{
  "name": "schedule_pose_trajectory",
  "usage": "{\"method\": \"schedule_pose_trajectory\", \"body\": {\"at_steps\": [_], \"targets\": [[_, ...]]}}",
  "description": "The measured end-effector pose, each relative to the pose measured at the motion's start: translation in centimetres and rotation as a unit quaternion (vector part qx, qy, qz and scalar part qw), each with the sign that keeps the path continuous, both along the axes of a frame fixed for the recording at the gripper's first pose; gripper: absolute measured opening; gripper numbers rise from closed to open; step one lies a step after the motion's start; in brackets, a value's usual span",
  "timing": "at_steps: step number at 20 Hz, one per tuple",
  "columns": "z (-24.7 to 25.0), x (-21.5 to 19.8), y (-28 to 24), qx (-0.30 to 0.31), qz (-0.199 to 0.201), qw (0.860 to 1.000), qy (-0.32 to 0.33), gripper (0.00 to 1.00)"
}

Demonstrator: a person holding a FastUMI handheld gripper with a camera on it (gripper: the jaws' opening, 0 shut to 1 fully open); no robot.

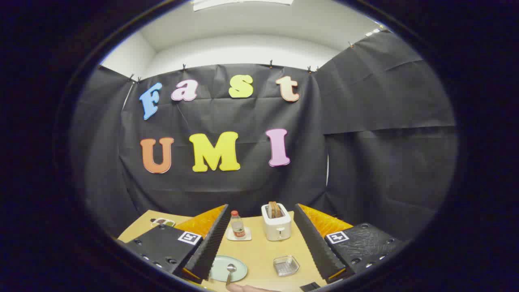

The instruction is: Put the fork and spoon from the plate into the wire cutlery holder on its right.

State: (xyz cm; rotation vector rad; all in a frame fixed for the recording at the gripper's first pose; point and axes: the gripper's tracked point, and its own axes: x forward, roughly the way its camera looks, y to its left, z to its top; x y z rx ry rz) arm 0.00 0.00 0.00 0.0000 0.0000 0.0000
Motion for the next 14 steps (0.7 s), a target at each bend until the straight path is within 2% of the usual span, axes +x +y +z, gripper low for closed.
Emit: {"method": "schedule_pose_trajectory", "body": {"at_steps": [14], "targets": [[-1.7, 2.6, 2.2, -0.03, 0.012, 0.999, 0.021, 0.96]]}}
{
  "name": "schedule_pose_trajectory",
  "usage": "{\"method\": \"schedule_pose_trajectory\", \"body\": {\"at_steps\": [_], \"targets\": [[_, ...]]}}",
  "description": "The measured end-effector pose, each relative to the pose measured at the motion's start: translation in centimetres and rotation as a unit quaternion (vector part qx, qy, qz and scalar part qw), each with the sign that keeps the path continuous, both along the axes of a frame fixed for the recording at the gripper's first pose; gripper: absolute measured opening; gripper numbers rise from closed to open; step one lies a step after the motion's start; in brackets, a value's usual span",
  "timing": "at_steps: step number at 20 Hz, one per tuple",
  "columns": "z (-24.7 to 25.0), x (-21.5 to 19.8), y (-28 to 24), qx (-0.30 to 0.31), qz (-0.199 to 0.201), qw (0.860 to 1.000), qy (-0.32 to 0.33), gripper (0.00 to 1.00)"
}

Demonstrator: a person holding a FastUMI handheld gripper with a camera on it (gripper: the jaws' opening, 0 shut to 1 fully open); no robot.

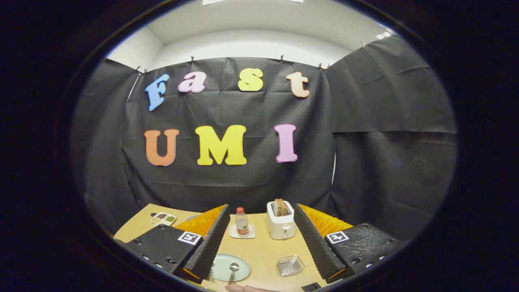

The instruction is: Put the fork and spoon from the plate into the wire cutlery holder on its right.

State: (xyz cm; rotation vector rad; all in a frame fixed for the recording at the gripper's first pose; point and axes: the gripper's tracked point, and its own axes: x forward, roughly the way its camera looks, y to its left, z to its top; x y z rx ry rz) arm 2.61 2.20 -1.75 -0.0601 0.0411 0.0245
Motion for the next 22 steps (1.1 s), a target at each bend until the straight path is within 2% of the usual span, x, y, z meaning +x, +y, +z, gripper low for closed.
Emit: {"method": "schedule_pose_trajectory", "body": {"at_steps": [4, 7, 13, 17, 22], "targets": [[-3.2, 1.5, 0.1, 0.012, -0.009, 1.0, 0.025, 0.96], [-7.8, 2.4, 0.4, 0.017, -0.008, 0.998, 0.067, 0.96], [-16.9, 3.3, 2.1, -0.013, -0.011, 0.989, 0.144, 0.96], [-22.6, 3.4, 3.9, -0.024, -0.002, 0.981, 0.193, 0.96], [-30.7, 3.1, 6.1, -0.026, 0.003, 0.961, 0.274, 0.96]]}}
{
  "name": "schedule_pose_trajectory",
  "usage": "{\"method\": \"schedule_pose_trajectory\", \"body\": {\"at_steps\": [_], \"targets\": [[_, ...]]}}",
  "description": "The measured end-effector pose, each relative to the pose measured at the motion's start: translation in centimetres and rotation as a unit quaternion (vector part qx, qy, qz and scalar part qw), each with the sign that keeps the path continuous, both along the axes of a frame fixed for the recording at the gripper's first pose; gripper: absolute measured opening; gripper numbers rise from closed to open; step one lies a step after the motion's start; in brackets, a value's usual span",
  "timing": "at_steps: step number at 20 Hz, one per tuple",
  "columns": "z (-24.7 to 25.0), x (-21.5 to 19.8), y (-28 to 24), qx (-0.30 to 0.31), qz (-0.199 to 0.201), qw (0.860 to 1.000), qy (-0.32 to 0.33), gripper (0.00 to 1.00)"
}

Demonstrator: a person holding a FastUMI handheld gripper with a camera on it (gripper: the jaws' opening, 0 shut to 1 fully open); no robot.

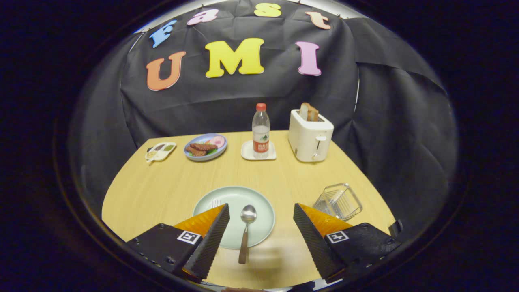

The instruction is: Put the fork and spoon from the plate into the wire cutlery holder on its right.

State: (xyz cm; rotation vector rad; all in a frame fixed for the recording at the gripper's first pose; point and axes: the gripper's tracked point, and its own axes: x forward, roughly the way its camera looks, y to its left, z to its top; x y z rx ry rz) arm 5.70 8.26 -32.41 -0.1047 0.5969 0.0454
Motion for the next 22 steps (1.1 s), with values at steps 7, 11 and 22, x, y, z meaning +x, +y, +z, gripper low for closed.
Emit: {"method": "schedule_pose_trajectory", "body": {"at_steps": [7, 11, 22], "targets": [[-7.8, 0.1, 1.9, -0.004, -0.008, 0.998, 0.066, 0.83], [-10.8, 0.5, 1.6, -0.004, -0.032, 0.994, 0.103, 0.64], [-13.4, 1.2, 1.8, -0.026, -0.054, 0.986, 0.156, 0.11]]}}
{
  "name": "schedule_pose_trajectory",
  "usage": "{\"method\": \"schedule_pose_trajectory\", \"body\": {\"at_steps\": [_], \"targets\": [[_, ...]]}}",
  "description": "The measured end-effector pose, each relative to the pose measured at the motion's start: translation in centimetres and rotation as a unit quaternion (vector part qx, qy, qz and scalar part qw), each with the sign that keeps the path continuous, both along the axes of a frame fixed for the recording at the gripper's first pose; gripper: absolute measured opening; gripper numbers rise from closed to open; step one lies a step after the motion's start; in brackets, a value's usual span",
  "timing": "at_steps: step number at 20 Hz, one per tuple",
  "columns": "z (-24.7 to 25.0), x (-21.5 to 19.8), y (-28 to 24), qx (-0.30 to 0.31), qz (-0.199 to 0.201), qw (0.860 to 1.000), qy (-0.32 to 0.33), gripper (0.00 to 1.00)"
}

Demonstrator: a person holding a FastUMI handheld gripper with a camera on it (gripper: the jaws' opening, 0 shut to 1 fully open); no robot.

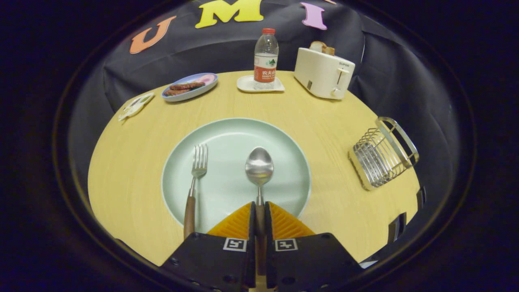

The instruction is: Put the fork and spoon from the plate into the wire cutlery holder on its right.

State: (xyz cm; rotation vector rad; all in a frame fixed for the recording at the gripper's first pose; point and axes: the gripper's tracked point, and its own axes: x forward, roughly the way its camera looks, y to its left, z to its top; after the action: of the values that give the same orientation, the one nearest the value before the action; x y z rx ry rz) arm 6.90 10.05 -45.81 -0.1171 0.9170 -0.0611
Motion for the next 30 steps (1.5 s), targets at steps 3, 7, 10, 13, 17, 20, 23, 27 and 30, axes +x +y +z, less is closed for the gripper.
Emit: {"method": "schedule_pose_trajectory", "body": {"at_steps": [3, 7, 10, 13, 17, 20, 23, 27, 30], "targets": [[0.5, -0.2, 0.0, 0.003, 0.019, 1.0, 0.018, 0.05], [2.0, -0.3, -0.4, 0.008, 0.048, 0.998, 0.028, 0.05], [4.0, 0.0, -1.5, 0.008, 0.068, 0.997, 0.025, 0.05], [6.5, 0.5, -2.7, 0.014, 0.084, 0.996, 0.016, 0.05], [10.4, 1.1, -5.3, 0.028, 0.102, 0.994, -0.008, 0.05], [13.8, 1.2, -7.8, 0.034, 0.112, 0.993, -0.033, 0.05], [17.1, 1.2, -10.7, 0.037, 0.117, 0.991, -0.055, 0.05], [19.9, 1.0, -15.2, 0.034, 0.121, 0.99, -0.063, 0.05], [20.7, 1.1, -18.5, 0.032, 0.115, 0.991, -0.064, 0.05]]}}
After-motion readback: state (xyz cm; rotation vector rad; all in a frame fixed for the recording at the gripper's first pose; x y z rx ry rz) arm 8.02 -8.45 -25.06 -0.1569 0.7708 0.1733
